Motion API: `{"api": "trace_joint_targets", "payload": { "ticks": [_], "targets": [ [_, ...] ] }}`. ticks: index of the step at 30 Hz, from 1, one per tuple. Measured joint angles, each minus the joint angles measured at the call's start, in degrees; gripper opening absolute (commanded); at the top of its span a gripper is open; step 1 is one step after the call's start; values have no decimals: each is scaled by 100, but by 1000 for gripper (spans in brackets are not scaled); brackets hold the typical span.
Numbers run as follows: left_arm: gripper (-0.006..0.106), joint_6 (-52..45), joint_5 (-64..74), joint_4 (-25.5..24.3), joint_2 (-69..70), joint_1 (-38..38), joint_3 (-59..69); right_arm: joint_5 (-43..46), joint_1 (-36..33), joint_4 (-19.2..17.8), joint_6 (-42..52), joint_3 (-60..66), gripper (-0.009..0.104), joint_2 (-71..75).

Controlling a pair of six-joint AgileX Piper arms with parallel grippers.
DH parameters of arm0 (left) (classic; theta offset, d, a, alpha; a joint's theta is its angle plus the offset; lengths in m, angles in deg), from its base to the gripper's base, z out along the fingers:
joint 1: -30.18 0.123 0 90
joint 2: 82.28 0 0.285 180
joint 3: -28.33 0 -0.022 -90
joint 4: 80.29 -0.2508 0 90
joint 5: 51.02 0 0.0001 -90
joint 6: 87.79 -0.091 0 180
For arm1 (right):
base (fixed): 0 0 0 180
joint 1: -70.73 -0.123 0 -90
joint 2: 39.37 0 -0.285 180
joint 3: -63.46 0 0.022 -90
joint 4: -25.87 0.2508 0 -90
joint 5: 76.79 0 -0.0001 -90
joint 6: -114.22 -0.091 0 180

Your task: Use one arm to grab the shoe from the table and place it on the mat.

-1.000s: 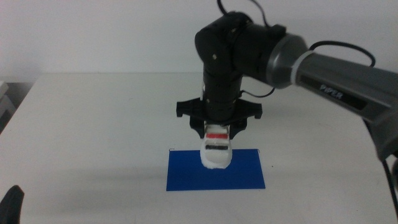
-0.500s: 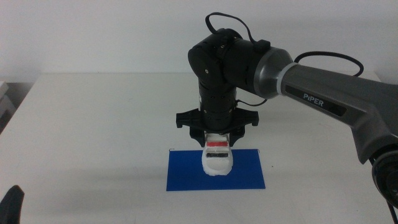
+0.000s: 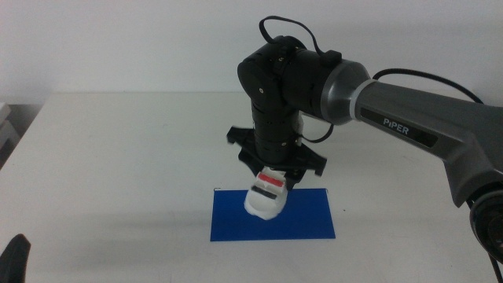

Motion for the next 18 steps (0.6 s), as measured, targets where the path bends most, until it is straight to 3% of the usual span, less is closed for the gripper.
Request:
{"api": "trace_joint_targets", "payload": {
  "ticks": [5,10,18],
  "targets": [
    [92,0,0,0,0,0,0,0,0,-261,-2533,0,-4,0],
    [92,0,0,0,0,0,0,5,0,-252,-4513,0,-4,0],
    [92,0,0,0,0,0,0,22,0,85,-5204,0,-4,-2]
  ]
}}
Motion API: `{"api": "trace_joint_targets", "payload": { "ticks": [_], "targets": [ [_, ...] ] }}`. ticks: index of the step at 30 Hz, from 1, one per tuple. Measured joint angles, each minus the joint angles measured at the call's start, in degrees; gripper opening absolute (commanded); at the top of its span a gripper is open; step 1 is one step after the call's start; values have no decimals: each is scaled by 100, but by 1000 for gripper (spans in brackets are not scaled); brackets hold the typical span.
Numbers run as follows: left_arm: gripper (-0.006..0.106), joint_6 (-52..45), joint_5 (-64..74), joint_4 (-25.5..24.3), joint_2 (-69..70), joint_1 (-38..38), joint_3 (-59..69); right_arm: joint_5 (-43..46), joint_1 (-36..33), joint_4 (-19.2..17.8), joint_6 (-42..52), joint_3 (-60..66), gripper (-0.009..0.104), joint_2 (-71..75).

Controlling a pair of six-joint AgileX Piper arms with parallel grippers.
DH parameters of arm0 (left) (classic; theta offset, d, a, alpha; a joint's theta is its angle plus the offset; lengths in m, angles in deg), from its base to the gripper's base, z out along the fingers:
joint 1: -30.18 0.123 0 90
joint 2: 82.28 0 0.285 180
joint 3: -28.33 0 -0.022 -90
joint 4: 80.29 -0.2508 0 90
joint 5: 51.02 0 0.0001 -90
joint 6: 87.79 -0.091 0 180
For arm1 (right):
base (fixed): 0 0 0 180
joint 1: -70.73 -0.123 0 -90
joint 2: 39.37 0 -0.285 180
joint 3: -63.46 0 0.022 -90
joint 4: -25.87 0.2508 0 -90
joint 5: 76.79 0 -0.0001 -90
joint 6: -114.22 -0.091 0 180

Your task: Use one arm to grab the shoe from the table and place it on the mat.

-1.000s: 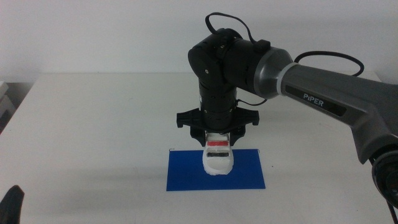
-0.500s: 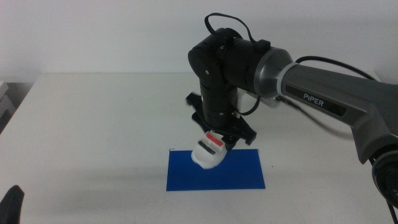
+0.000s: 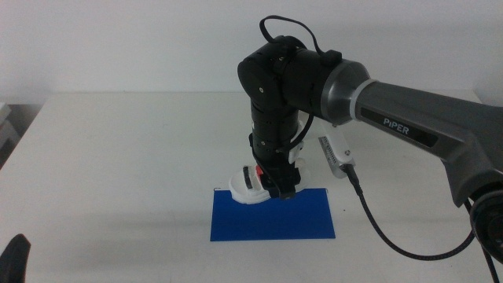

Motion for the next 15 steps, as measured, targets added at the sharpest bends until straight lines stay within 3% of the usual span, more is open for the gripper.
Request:
{"api": "trace_joint_targets", "payload": {
  "ticks": [15],
  "targets": [
    [92,0,0,0,0,0,0,43,50,342,-5,0,-4,-483]
  ]
}}
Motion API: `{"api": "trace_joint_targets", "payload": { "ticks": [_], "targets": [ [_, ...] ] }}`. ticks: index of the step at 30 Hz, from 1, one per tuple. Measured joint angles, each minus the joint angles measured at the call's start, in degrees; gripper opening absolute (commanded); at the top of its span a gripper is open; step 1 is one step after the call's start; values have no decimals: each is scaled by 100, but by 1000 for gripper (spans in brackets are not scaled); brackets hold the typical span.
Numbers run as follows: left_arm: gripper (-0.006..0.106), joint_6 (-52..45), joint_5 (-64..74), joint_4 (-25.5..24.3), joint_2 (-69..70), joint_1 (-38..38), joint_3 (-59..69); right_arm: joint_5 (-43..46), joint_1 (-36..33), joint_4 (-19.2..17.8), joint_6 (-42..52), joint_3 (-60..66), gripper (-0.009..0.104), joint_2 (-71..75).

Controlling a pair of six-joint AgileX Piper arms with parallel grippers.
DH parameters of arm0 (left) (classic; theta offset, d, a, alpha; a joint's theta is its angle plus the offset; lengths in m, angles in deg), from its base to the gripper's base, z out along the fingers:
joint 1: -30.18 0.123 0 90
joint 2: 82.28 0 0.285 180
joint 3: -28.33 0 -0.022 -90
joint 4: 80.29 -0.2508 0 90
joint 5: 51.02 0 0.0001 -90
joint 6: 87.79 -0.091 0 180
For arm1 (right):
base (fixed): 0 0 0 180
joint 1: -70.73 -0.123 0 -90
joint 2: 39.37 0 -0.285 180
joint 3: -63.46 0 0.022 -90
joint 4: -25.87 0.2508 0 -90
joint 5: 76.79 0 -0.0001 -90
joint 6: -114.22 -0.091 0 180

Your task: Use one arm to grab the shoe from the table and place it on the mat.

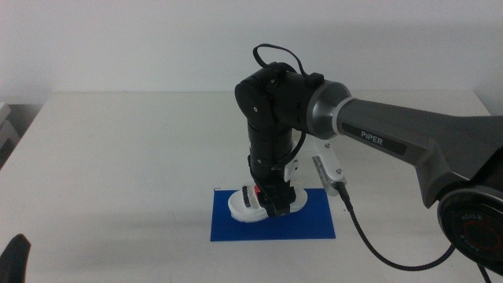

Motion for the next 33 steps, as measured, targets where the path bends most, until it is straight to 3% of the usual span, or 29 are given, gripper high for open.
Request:
{"api": "trace_joint_targets", "payload": {
  "ticks": [14,25,30,33],
  "targets": [
    [92,0,0,0,0,0,0,5,124,47,0,0,0,-98],
    [92,0,0,0,0,0,0,24,130,139,0,0,62,-169],
    [92,0,0,0,0,0,0,28,130,171,0,0,76,-195],
    [92,0,0,0,0,0,0,34,130,287,50,0,78,-183]
  ]
}}
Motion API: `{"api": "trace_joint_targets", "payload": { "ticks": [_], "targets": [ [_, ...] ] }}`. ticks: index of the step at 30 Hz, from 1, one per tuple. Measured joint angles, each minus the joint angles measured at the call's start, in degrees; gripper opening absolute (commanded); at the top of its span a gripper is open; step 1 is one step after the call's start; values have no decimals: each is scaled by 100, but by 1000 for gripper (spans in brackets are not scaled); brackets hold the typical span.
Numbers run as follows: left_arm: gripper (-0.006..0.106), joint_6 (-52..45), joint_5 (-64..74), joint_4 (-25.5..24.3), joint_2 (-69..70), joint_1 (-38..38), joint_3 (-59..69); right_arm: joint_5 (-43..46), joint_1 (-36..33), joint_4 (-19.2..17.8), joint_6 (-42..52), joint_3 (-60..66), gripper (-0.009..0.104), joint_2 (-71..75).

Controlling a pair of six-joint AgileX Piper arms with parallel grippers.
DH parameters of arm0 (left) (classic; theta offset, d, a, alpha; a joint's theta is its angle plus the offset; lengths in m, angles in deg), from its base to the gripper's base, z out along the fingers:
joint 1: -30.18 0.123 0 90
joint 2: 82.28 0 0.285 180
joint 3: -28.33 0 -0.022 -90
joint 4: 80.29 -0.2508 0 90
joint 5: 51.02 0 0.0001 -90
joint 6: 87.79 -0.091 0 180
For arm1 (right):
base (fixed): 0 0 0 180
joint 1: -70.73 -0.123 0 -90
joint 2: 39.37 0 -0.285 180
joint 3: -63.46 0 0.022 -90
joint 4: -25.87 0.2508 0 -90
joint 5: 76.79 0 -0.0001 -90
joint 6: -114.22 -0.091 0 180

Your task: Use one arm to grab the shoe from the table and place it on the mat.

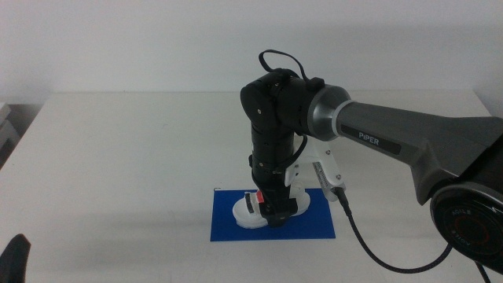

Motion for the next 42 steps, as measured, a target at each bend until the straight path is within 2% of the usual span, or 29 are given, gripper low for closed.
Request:
{"api": "trace_joint_targets", "payload": {
  "ticks": [7,11,15,18,23,28,31,36,42],
  "targets": [
    [92,0,0,0,0,0,0,6,0,329,781,0,78,484],
    [92,0,0,0,0,0,0,-21,0,408,2317,0,78,1023],
    [92,0,0,0,0,0,0,-76,0,416,4448,0,78,1597],
    [92,0,0,0,0,0,0,-132,0,201,6139,0,78,1993],
    [92,0,0,0,0,0,0,-171,47,-601,8785,0,78,2512],
    [92,0,0,0,0,0,0,-202,298,-669,10556,32,78,3113],
    [92,0,0,0,0,0,0,-249,415,-636,10880,61,78,3617],
    [92,0,0,0,0,0,0,-260,644,-781,10897,559,78,4618],
    [92,0,0,0,0,0,0,414,1343,-937,10861,2021,78,6158]
  ]
}}
